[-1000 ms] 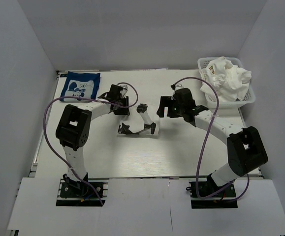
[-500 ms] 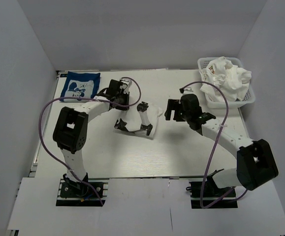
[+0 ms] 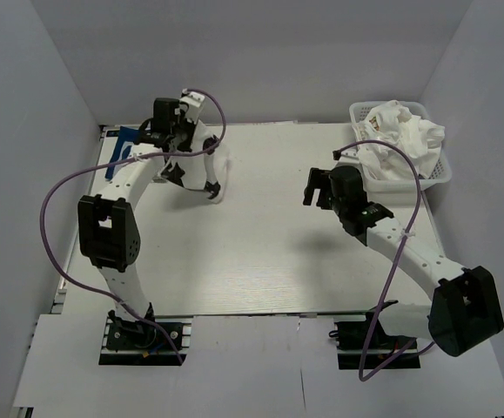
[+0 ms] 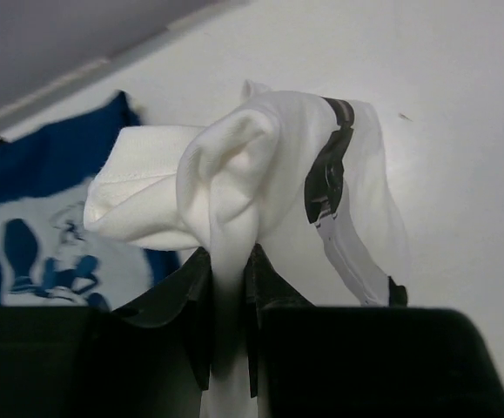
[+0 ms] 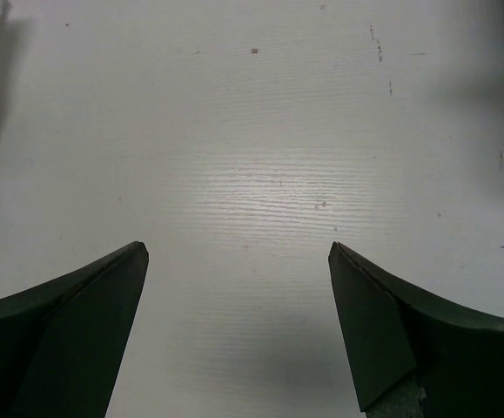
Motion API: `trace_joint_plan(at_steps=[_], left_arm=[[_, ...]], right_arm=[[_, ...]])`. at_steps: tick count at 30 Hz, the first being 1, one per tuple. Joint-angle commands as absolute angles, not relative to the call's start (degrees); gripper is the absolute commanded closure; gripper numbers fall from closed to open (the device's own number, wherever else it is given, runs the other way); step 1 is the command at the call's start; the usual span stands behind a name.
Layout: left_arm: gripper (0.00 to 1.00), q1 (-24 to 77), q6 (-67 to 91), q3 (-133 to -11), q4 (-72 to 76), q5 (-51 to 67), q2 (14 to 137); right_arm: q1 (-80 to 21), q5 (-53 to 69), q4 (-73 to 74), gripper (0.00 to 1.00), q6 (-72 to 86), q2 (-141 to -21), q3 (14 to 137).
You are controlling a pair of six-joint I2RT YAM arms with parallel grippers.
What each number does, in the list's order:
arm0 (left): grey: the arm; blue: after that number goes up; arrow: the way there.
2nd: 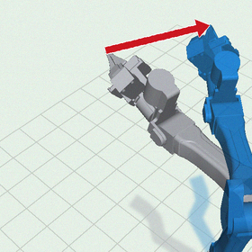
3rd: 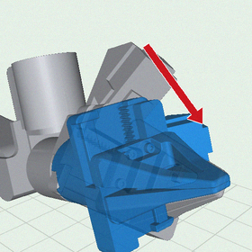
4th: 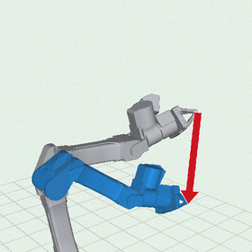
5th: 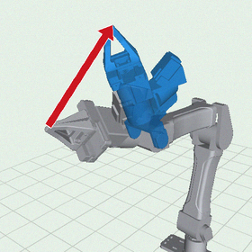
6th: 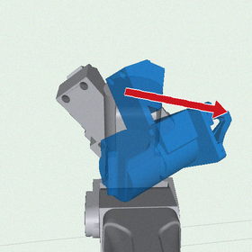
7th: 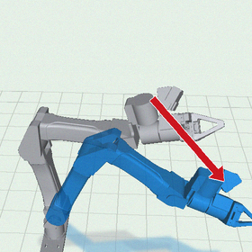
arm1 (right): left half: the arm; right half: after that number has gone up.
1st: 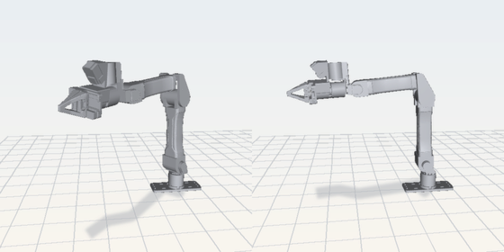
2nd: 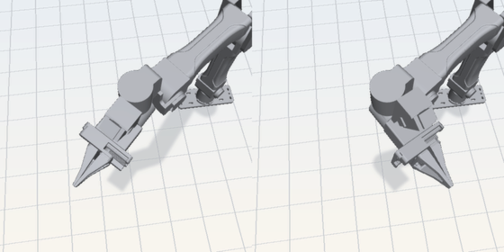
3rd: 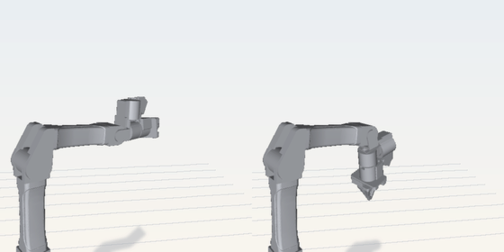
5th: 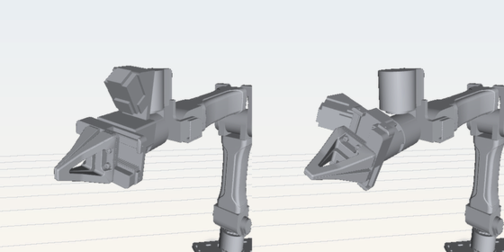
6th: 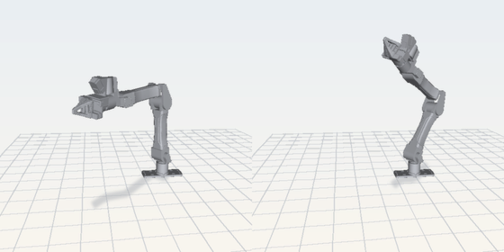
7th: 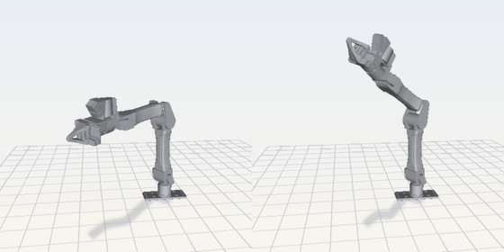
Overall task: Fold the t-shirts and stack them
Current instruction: Put the neatly folded tshirt into the corner of the board with the left arm
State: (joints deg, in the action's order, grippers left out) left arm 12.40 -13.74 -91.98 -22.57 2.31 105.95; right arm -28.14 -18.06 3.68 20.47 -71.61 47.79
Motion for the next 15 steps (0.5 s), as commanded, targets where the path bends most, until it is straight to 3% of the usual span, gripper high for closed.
trace_joint_plan(at_steps=[1, 15], left_arm=[[1.0, 9.9, -20.7, -98.4, -23.5, -1.4, 106.3], [1.0, 0.2, -23.7, -121.8, -34.0, 3.7, 117.4]], right_arm=[[-27.9, -21.9, 2.0, 0.1, 19.1, -70.0, 47.0], [-27.9, -23.1, 2.7, 0.1, 18.5, -71.2, 47.8]])
